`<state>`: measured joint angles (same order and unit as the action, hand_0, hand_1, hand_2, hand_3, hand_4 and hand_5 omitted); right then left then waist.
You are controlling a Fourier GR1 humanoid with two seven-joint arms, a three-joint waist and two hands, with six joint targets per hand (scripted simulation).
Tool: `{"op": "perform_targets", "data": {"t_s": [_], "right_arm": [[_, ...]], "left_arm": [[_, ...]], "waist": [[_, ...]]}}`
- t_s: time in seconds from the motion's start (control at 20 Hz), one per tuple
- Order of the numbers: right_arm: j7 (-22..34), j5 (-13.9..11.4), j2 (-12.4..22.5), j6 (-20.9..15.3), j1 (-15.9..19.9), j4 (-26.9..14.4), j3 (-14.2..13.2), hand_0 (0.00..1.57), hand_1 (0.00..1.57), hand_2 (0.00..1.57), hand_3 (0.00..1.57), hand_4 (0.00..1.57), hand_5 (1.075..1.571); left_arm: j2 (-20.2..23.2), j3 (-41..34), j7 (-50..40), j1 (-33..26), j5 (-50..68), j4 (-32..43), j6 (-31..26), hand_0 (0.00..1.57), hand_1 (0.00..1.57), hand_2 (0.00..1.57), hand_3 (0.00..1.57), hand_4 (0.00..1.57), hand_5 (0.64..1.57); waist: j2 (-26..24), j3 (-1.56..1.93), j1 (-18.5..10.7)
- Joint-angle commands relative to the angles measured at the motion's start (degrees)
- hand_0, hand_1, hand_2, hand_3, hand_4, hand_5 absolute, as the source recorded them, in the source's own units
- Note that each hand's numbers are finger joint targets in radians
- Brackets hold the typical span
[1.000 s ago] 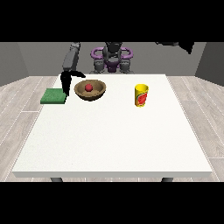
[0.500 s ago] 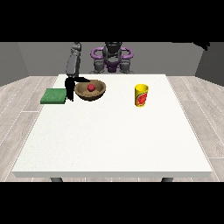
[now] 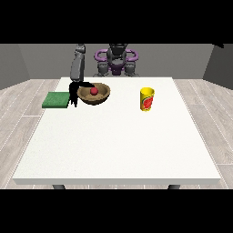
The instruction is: Pick the cup and pour the ball into the bowl, then pick the bowl and place it on the pad
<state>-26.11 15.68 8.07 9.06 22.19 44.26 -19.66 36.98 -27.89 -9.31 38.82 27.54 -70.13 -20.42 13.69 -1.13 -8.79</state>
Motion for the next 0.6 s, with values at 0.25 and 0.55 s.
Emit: {"op": "perform_targets", "data": {"t_s": [0.25,0.55], "right_arm": [[2.21,-3.31,0.55,-8.56,-3.72,-4.61,-0.43,1.57,1.57,1.57,1.57,1.1,1.463],[9.63,-3.29,2.46,-11.09,-2.95,0.17,0.6,1.57,1.57,1.57,1.57,1.07,1.487]], "left_arm": [[1.66,-1.28,0.27,1.17,2.55,-1.12,-1.99,0.0,0.0,0.0,0.0,0.49,1.558],[3.56,-2.14,-1.12,1.43,3.44,2.86,-3.02,0.0,0.0,0.0,0.0,0.68,1.57]], "waist": [[5.75,1.14,-3.74],[1.94,1.01,-2.09]]}}
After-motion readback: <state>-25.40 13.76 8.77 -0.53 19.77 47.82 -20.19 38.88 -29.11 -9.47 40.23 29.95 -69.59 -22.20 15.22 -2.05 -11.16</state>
